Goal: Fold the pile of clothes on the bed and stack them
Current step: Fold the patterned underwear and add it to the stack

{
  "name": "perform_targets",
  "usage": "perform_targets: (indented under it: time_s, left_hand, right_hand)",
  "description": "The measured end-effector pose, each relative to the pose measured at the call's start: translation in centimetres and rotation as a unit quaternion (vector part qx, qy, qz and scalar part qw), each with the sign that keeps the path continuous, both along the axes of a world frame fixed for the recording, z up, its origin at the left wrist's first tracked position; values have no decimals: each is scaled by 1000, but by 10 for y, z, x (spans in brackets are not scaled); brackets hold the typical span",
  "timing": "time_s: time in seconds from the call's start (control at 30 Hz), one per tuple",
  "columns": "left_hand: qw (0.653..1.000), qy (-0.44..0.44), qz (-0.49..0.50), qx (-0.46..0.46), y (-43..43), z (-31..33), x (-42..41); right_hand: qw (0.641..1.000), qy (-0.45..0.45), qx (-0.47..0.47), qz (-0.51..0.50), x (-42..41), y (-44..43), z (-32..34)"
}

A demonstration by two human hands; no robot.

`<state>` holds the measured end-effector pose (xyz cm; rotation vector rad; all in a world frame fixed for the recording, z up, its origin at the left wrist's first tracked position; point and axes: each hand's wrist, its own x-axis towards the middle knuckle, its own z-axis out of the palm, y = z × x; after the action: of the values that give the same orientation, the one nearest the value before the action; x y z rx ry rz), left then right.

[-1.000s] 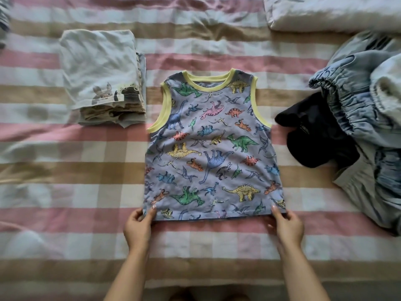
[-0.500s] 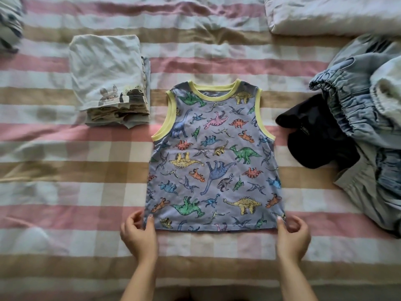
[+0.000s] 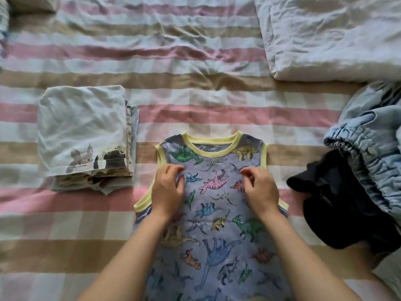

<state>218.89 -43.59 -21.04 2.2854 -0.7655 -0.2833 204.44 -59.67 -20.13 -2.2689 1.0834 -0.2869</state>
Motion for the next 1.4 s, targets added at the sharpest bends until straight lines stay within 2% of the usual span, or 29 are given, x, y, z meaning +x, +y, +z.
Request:
perform_targets:
  time_s: [0.07, 0.17, 0.23, 0.33, 0.4, 0.5, 0.67, 0.8, 0.97, 1.2, 1.3, 1.4]
  left_hand:
    - [997, -57, -32, 33, -21, -7, 29]
    - [992, -61, -7, 106, -38, -16, 62]
    - [988, -41, 8, 151, -44, -18, 76]
    - [987, -33, 10, 155, -47, -16, 84]
    - [993, -31, 7, 115, -45, -10, 85]
    - [1000, -15, 4, 21, -30, 14, 79]
    - [994, -61, -70, -58, 34, 66, 41]
    - [984, -133, -109, -49, 103, 84, -7]
    - [974, -177, -139, -15, 170, 69, -80]
    - [963, -217, -152, 40, 221, 30, -150]
    - [962, -212, -160, 55, 233, 23, -161]
    - [959, -189, -193, 84, 237, 19, -161]
  right_hand:
    - [998, 23, -60, 22, 27, -29, -3]
    - [989, 60, -137, 21, 54, -60, -10]
    - [984, 120, -129, 19, 64, -75, -14]
    - [979, 174, -101, 5, 65, -86, -17]
    - [983, 153, -100, -8, 61, -87, -11]
    - [996, 61, -68, -7, 44, -77, 9]
    - [991, -34, -102, 74, -21, -39, 54]
    - [978, -63, -158, 123, -86, 5, 76]
    - [973, -70, -154, 155, -157, 67, 72]
    - [962, 1, -195, 190, -223, 122, 37]
    - [961, 6, -200, 190, -239, 134, 25]
    - [958, 51, -190, 209, -246, 140, 15]
